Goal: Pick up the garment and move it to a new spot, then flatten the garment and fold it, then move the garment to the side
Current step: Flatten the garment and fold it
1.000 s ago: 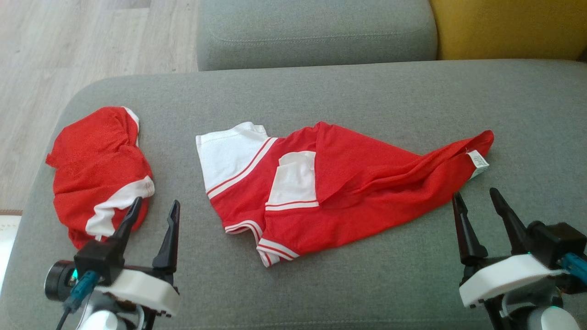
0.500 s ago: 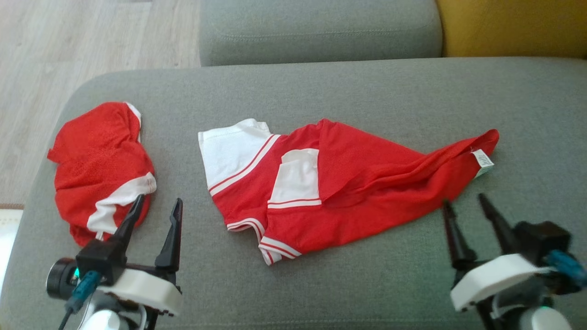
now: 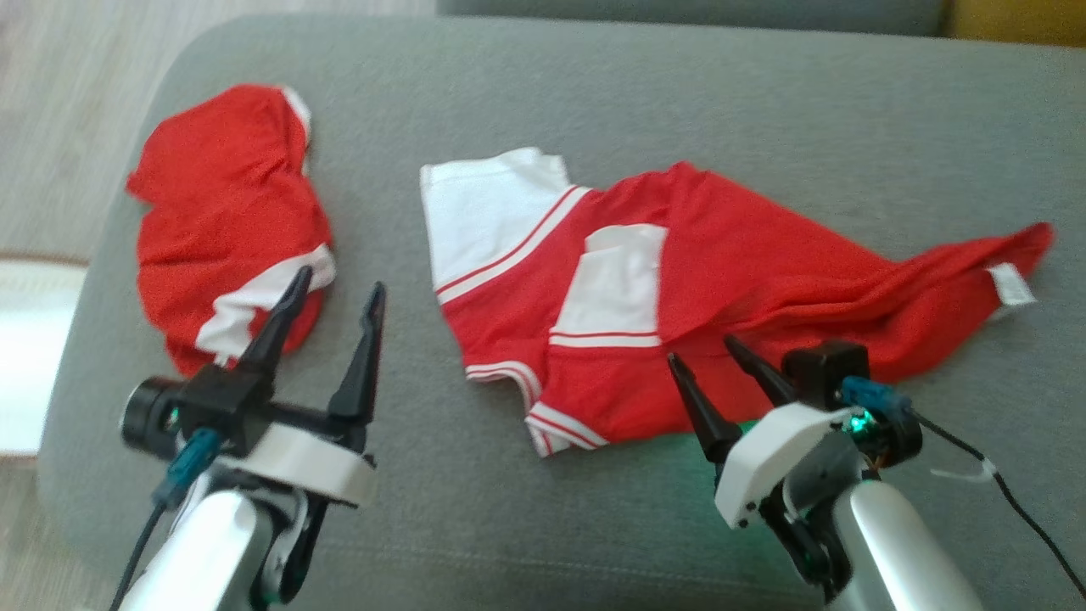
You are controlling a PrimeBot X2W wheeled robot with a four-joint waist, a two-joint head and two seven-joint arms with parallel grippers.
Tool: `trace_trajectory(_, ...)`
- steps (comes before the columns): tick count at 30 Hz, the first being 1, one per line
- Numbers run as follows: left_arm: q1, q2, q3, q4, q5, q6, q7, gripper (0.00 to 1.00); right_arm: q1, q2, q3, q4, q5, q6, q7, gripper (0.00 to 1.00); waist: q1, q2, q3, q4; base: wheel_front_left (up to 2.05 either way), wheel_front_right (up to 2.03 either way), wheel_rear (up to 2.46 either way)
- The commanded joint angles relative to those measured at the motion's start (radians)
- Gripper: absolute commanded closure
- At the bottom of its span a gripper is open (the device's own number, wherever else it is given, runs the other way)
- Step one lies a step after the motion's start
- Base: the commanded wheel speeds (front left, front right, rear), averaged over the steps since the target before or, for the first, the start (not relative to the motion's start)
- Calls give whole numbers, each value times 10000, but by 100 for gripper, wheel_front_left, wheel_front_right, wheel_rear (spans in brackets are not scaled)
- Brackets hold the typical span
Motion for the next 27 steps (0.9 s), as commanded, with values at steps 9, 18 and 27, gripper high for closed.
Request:
trace_trajectory(9,-1117,-201,267,53,255,-262,-126,0,-1578,-37,272,1534,281,77,-835,64,-2,0,693,703,0,0,0)
trace_trajectory(18,-1157,-407,421,66,430,-386,-135,0,-2117,-37,-180,1426,79,77,-1501,100,-2,0,801,613,0,0,0)
trace_trajectory(27,-1382,-667,600,-61,683,-564,-136,0,-3997,-792,-1783,707,-716,77,-787,100,-2,0,1366,637,0,0,0)
